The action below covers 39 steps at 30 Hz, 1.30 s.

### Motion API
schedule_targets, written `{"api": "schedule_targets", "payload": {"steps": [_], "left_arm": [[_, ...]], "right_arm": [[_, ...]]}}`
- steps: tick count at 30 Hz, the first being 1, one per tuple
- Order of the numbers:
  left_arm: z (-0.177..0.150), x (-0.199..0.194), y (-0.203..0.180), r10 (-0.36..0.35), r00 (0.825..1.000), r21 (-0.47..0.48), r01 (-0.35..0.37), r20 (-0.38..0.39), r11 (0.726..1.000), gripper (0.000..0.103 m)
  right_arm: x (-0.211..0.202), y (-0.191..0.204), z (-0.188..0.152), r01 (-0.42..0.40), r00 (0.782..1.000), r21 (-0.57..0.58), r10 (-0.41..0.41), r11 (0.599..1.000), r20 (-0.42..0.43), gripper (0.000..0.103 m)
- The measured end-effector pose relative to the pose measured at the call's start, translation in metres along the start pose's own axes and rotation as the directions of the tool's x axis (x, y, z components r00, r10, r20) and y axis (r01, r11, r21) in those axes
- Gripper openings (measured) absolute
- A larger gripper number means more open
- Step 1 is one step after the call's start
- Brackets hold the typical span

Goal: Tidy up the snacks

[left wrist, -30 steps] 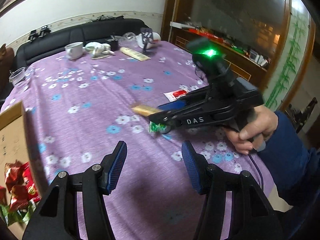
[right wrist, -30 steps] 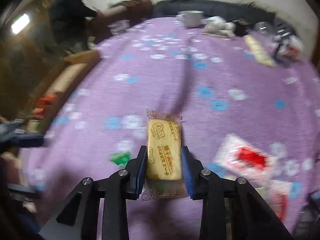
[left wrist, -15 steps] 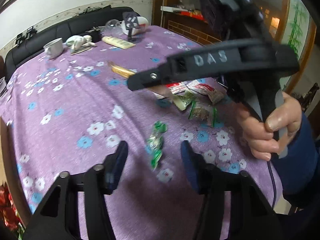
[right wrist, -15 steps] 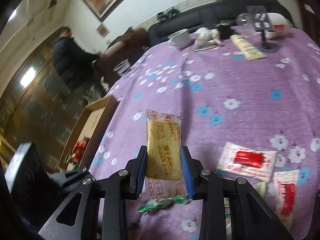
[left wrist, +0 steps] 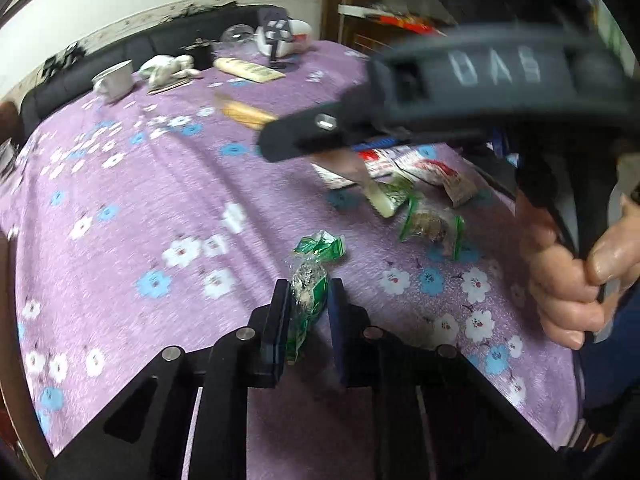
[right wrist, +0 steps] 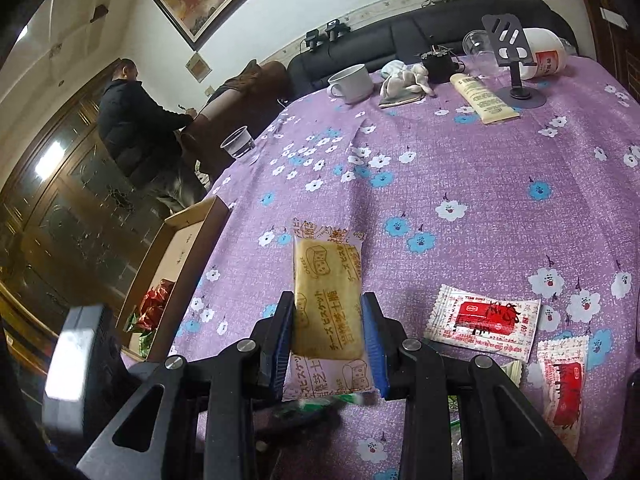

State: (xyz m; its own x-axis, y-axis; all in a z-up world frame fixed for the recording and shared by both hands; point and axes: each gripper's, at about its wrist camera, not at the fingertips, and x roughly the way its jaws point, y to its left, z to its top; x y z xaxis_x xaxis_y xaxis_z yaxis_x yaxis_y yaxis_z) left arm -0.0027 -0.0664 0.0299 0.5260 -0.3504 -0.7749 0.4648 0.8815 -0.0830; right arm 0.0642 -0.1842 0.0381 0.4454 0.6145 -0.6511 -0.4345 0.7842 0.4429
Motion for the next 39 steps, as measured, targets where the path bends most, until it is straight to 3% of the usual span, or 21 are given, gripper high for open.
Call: {"api": "schedule_targets", "payload": {"steps": [4,7,10,12,17,26,29,34,39], "left_arm": [[-0.014,-0.022,0.026,0.017,1.000,-0.074,-0.015,0.024,0.997,0.016],[-0.026,-0.033,0.052,0.083,0.996,-0.139,-0.079,0.025,0.987,0.016],[-0.037,-0.035,0.079,0.153,0.988,-0.226,-0.147,0.005,0.963,0.016],[-0.041,-0.032,0.095,0.154,0.988,-0.284,-0.149,-0.007,0.947,0.016],[-0.042,-0.028,0.089,0.162,0.987,-0.275,-0.161,-0.018,0.948,0.016],[-0.035,-0.024,0.094,0.121,0.993,-0.294,-0.120,-0.016,0.948,0.016],[-0.034,-0.022,0.096,0.108,0.994,-0.316,-0.105,-0.007,0.943,0.016],[-0.038,-0.025,0.108,0.033,0.999,-0.384,-0.018,0.033,0.923,0.016],[-0.039,-0.031,0.113,0.008,0.996,-0.418,0.028,0.084,0.908,0.016]], "right_arm": [[0.009,0.013,-0.006,-0.005,1.000,-0.048,0.004,0.999,-0.029,0.034],[0.024,0.029,-0.014,0.004,0.997,-0.114,-0.013,0.993,-0.077,0.034],[0.038,0.046,-0.025,0.045,0.991,-0.205,-0.069,0.978,-0.113,0.034],[0.047,0.055,-0.032,0.073,0.985,-0.258,-0.110,0.963,-0.131,0.034],[0.059,0.061,-0.043,0.138,0.972,-0.326,-0.191,0.935,-0.138,0.034],[0.062,0.064,-0.047,0.152,0.969,-0.355,-0.209,0.922,-0.130,0.038],[0.062,0.067,-0.048,0.165,0.967,-0.370,-0.223,0.914,-0.121,0.035],[0.060,0.070,-0.049,0.166,0.971,-0.371,-0.218,0.914,-0.102,0.034],[0.051,0.065,-0.042,0.154,0.980,-0.326,-0.187,0.933,-0.070,0.034]]}}
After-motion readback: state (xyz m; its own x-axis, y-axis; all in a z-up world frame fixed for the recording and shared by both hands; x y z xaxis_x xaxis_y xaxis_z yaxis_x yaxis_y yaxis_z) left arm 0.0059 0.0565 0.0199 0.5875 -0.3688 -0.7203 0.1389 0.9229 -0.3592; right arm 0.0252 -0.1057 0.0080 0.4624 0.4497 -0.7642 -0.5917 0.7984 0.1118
